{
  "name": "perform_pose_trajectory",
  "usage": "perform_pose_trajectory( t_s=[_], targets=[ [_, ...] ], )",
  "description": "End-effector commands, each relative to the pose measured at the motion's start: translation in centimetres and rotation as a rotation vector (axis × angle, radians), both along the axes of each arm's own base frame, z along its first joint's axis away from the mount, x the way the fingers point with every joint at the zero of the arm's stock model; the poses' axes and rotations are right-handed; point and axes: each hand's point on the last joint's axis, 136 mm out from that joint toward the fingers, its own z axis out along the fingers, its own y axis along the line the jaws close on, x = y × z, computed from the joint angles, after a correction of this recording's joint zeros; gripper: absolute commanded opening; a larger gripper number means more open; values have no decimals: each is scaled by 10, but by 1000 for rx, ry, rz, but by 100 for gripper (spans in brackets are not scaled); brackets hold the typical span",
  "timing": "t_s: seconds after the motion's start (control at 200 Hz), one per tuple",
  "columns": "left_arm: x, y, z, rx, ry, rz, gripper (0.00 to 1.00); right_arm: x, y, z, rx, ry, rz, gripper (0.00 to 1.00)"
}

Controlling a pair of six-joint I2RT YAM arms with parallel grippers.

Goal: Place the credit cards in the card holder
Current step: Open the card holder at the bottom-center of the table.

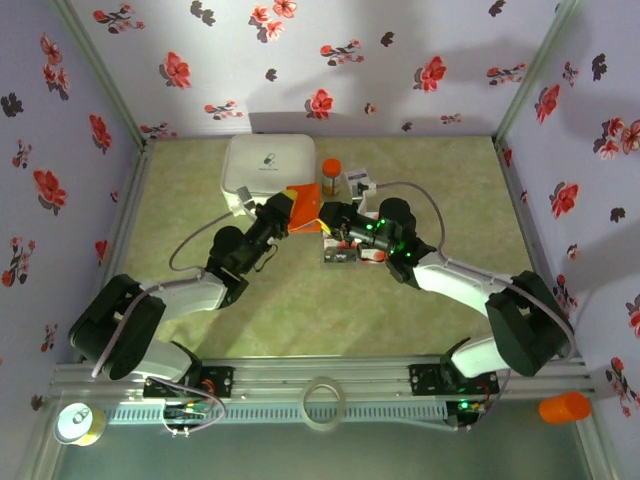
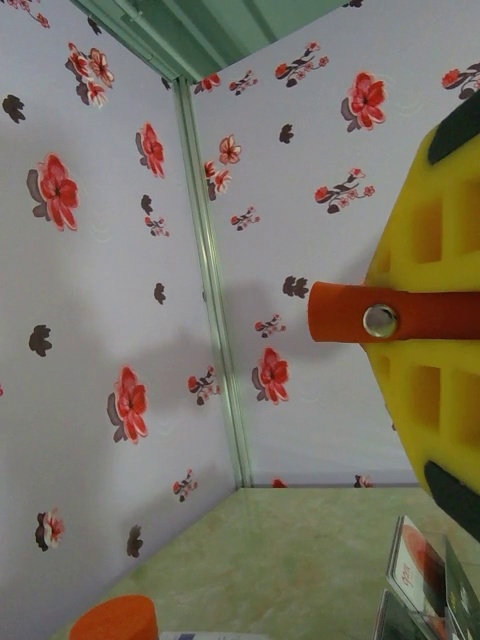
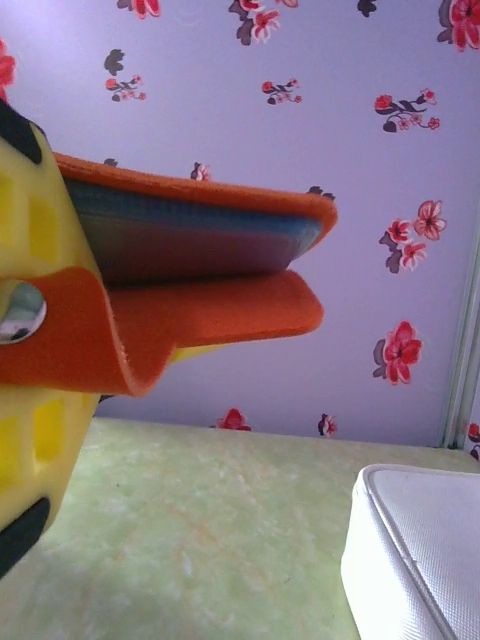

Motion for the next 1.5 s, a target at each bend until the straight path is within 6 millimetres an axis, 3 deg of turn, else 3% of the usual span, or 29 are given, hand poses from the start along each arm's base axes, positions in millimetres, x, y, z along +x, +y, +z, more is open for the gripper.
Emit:
perform_pose_trajectory(
  t_s=[0.0, 0.175, 0.28, 0.355, 0.465, 0.73, 0.86, 1.08, 1.38, 1.495],
  targets=[
    [-8, -17, 16, -17, -44, -66, 0, -14, 8, 9, 47, -28, 71, 17],
    [-7, -18, 13, -7, -43, -64, 0, -14, 7, 5, 38, -23, 68, 0],
    [-7, -17, 9, 9, -44, -61, 0, -13, 4, -1, 14, -20, 58, 0],
    [-9, -16, 5, 24, -43, -59, 22, -14, 2, -6, 2, -22, 55, 0],
    [-11, -10, -5, 52, -34, -50, 45, -15, 0, -13, -12, -22, 51, 0],
    [-14, 10, -34, 127, 3, -15, 74, -24, -10, -35, -30, -6, 35, 0],
    [-16, 24, -56, 191, 38, -1, 99, -30, -16, -49, -49, 3, 28, 0],
    [-20, 39, -79, 398, 101, -15, 100, -38, -24, -69, -67, 20, 22, 0],
    [-34, 43, -78, 942, 167, -138, 100, -46, -31, -91, -103, 40, 15, 0],
    [-37, 36, -79, 1112, 170, -205, 100, -49, -33, -100, -115, 50, 10, 0]
  ],
)
